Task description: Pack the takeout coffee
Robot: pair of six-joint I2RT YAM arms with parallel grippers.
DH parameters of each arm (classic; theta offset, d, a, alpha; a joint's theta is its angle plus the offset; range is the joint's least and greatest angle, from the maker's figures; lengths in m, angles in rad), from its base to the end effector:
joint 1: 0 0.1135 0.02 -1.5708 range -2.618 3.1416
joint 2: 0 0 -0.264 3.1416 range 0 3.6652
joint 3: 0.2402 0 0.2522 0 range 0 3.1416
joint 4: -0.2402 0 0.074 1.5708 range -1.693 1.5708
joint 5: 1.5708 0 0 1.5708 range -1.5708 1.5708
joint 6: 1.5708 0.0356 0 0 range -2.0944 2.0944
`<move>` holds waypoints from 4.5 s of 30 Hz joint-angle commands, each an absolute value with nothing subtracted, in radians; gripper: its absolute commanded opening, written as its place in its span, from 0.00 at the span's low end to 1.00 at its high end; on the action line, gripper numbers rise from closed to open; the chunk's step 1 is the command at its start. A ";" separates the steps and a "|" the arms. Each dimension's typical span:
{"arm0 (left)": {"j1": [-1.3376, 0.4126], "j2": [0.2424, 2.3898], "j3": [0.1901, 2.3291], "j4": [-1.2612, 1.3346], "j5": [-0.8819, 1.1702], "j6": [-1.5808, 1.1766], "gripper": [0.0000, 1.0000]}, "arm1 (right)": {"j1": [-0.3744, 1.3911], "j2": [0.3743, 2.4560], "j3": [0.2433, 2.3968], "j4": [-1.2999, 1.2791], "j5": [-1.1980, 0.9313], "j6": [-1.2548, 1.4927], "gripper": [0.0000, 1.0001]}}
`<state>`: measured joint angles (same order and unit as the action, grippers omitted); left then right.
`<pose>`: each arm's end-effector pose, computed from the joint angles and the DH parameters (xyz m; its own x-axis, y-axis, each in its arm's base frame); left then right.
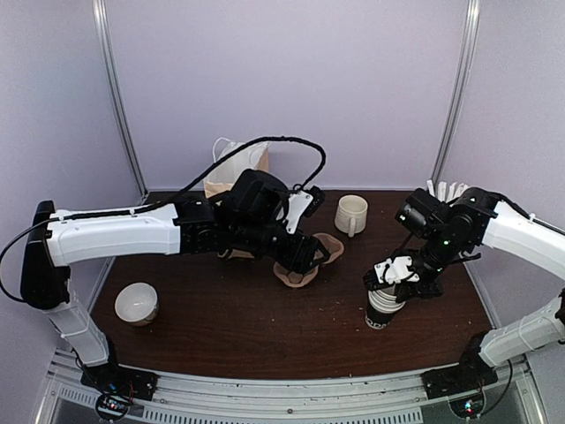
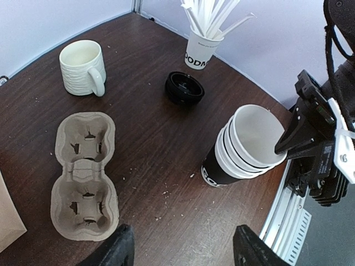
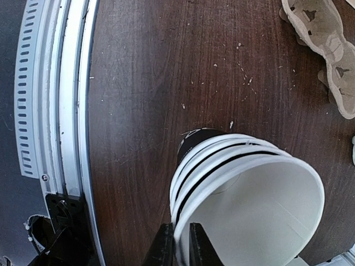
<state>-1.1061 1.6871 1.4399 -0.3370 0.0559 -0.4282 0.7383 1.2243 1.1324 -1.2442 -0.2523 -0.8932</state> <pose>0.1749 -0.3533 0.3135 -0.6041 0.2800 -0.7460 0.7284 0.5739 -0.3744 0.1456 0.1445 0.2936 0.0902 -0.9379 -0.3349 -0.9959 -0.0854 -0.0290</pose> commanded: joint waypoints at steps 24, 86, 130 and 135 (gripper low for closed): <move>-1.098 1.695 1.436 -0.256 0.040 -0.444 0.63 | 0.529 1.594 1.647 -1.166 -0.126 -0.819 0.00; -1.073 1.383 1.337 -0.444 -0.536 -0.288 0.97 | 0.739 1.541 1.677 -1.332 -0.260 -0.804 0.00; -1.034 1.240 1.189 -0.438 -0.754 -0.350 0.96 | 1.209 1.710 1.477 -1.032 -0.113 -0.749 0.32; -1.033 1.265 1.222 -0.448 -0.685 -0.304 0.95 | 1.185 1.605 1.553 -1.174 -0.197 -0.755 0.38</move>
<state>-1.0393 1.2442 1.1774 -0.4732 -0.7559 -0.3542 1.2045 1.7229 1.4750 -1.0466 -0.1192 -0.7559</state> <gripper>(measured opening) 0.964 0.380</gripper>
